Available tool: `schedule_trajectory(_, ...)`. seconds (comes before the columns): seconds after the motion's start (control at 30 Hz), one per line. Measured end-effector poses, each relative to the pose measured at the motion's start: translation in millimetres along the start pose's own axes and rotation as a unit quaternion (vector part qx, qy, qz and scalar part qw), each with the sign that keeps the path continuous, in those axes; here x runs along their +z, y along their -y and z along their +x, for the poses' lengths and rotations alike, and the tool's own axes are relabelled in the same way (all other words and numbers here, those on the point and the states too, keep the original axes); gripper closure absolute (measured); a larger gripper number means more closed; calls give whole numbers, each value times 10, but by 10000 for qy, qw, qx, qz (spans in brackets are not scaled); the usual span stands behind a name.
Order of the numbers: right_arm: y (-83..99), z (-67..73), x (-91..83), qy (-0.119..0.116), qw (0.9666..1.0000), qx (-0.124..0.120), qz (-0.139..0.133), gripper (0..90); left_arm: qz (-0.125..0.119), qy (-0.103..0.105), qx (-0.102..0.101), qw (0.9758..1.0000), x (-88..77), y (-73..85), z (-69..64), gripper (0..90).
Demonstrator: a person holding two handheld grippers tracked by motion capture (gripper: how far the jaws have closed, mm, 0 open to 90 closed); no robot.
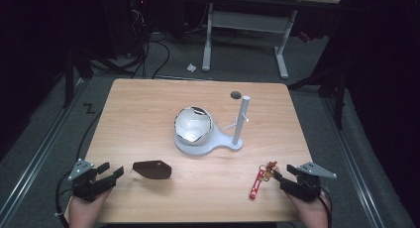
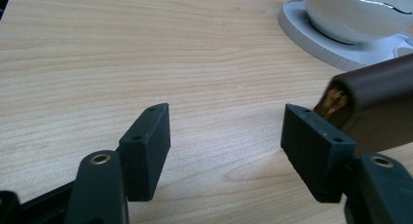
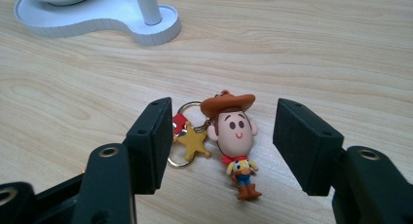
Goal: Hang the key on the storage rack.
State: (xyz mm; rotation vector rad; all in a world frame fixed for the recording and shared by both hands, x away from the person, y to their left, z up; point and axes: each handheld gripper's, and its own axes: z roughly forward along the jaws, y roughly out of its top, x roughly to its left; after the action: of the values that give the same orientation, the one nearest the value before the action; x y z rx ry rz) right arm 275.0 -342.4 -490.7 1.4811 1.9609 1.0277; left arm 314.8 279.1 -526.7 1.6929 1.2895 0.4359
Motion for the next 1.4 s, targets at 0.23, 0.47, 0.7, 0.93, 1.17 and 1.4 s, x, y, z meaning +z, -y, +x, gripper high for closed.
schedule_trajectory(0.23, 12, -15, 11, 34, 10000, 65, 33, 418, -20, -12, -25, 10000, -7, 7, 19, 356)
schedule_trajectory(0.47, 18, -29, 25, 36, 9999, 114, 43, 424, 7, -10, -34, 10000, -11, 16, 27, 357)
schedule_trajectory(0.7, 21, -25, 23, 39, 9999, 106, 43, 430, -708, 661, 47, 9953, -276, -125, -321, 382)
schedule_trajectory(0.93, 16, -32, 44, 25, 10000, 28, 41, 434, -338, 681, 189, 9969, -206, -57, -471, 420)
schedule_trajectory(1.17, 17, -12, 52, 15, 10000, 37, 60, 440, -147, 876, 225, 9958, -206, 20, -550, 434)
schedule_trajectory(1.4, 19, 8, 67, -20, 10000, -7, 92, 441, 253, 1240, 148, 9919, -96, 88, -612, 509)
